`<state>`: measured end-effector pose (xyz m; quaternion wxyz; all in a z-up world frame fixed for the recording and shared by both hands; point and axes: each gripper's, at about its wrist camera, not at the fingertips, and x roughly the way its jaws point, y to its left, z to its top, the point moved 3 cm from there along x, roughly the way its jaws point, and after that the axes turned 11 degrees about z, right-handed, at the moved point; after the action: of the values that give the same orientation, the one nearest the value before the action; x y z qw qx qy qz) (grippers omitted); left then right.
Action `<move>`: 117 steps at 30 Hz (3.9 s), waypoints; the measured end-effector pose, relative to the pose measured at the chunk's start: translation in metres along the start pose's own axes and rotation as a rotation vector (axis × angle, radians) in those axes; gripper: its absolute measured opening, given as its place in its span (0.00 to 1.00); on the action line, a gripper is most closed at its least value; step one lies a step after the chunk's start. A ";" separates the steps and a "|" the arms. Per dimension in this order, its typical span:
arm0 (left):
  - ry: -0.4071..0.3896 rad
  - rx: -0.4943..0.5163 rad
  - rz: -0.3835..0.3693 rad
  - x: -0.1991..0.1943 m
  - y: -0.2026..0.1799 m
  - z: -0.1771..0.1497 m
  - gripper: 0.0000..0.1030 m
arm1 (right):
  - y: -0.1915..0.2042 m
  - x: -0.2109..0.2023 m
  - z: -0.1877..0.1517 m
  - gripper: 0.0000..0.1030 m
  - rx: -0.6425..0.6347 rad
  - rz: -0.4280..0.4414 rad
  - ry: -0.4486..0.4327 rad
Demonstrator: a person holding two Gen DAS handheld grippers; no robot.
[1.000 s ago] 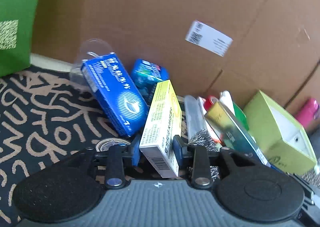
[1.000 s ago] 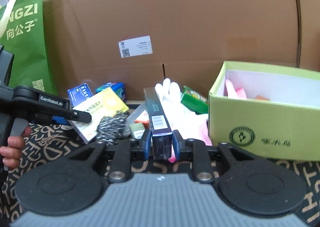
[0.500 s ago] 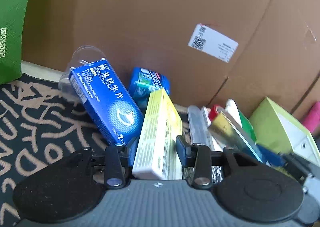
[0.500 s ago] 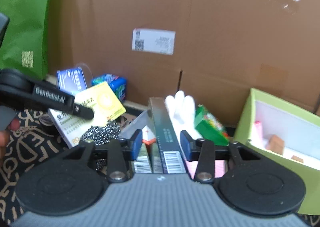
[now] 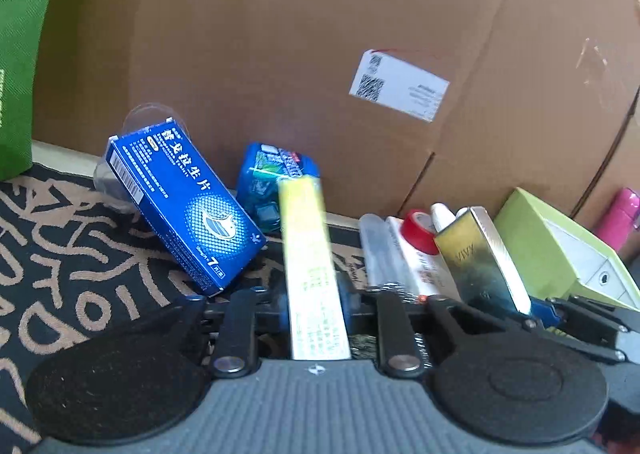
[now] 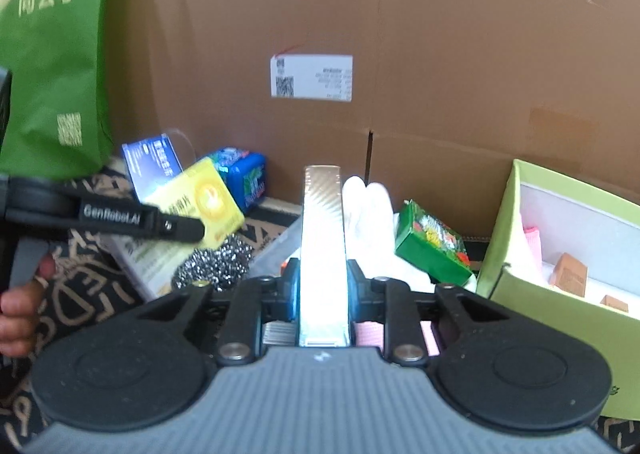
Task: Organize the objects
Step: 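Grasp the white-yellow box with left tool while right tool grasps silver strip, then carry both items into the lime-green box and release them, then grasp the steel wool with left tool while right tool grasps small green box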
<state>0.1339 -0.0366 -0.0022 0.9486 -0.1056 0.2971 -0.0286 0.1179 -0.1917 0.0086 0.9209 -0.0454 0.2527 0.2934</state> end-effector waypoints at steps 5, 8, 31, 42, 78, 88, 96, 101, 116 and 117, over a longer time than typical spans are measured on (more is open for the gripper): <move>-0.072 -0.001 -0.005 -0.021 -0.005 0.002 0.18 | -0.007 -0.019 0.007 0.22 0.037 0.002 -0.064; -0.108 -0.021 -0.028 -0.035 -0.007 0.006 0.18 | -0.012 -0.029 0.012 0.22 0.052 0.003 -0.104; -0.183 0.118 -0.167 -0.062 -0.120 0.040 0.18 | -0.088 -0.099 0.026 0.22 0.302 0.129 -0.376; -0.195 0.183 -0.276 -0.074 -0.177 0.056 0.18 | -0.127 -0.157 0.023 0.22 0.381 0.004 -0.568; -0.197 0.243 -0.257 -0.031 -0.242 0.022 0.87 | -0.206 -0.165 -0.012 0.97 0.500 -0.423 -0.515; -0.270 0.191 -0.085 -0.067 -0.154 0.017 0.89 | -0.131 -0.141 0.016 1.00 0.269 -0.314 -0.508; -0.305 0.153 0.116 -0.057 -0.070 0.010 0.90 | -0.059 -0.104 0.019 1.00 0.079 -0.127 -0.430; -0.197 0.047 0.171 -0.034 -0.017 0.005 0.90 | -0.019 -0.078 0.013 0.89 -0.012 -0.016 -0.299; -0.057 -0.031 0.063 -0.027 -0.017 -0.001 0.90 | 0.006 -0.023 -0.028 0.55 0.005 0.085 0.024; -0.045 -0.022 0.056 -0.025 -0.019 -0.003 0.90 | 0.006 -0.022 -0.029 0.55 0.008 0.082 0.030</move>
<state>0.1121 -0.0532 0.0136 0.9542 -0.1085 0.2787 0.0035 0.0862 -0.2050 -0.0054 0.9044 -0.0359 0.2690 0.3291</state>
